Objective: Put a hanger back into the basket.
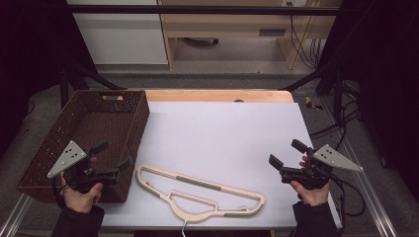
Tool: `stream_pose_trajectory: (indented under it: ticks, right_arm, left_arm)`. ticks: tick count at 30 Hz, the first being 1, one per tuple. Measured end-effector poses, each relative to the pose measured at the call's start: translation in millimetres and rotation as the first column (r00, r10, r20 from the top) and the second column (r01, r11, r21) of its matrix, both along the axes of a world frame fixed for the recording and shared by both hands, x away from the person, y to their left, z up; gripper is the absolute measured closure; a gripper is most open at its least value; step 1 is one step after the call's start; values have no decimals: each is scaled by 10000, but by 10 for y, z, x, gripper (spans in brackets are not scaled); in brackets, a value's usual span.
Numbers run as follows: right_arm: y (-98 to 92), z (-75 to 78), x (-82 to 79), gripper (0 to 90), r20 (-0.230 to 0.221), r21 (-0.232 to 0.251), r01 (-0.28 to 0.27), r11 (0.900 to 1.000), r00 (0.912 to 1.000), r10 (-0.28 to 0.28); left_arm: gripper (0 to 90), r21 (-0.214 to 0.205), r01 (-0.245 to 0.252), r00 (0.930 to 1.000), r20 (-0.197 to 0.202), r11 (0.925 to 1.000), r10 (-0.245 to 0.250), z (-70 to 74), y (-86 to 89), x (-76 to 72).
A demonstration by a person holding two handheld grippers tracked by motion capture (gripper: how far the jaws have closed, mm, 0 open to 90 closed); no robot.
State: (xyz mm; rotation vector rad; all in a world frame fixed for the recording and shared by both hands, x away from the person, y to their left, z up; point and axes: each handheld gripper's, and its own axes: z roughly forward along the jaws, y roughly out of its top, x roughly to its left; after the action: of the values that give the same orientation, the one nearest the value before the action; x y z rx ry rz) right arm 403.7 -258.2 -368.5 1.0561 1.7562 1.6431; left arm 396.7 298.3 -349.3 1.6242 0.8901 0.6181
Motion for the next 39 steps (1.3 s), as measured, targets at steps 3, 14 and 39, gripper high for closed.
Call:
stream_pose_trajectory:
  ticks: [3, 14, 39]
  right_arm:
    - [14, 16, -16, 25, -99, 43, -53, 10000, 9999, 54]
    - [226, 34, -20, 48, -412, -775, -970, 9923, 9947, 940]
    - [848, -359, -194, 272, -2893, -2796, -4332, 8568, 8890, 3551]
  left_arm:
    - [36, 1, -35, 10000, 29, 10000, 35, 4, -1, -8]
    - [35, 64, -107, 9999, 129, 9999, 107, 25, 27, -32]
    - [34, 286, 89, 9999, 74, 9996, -91, 0, -65, -40]
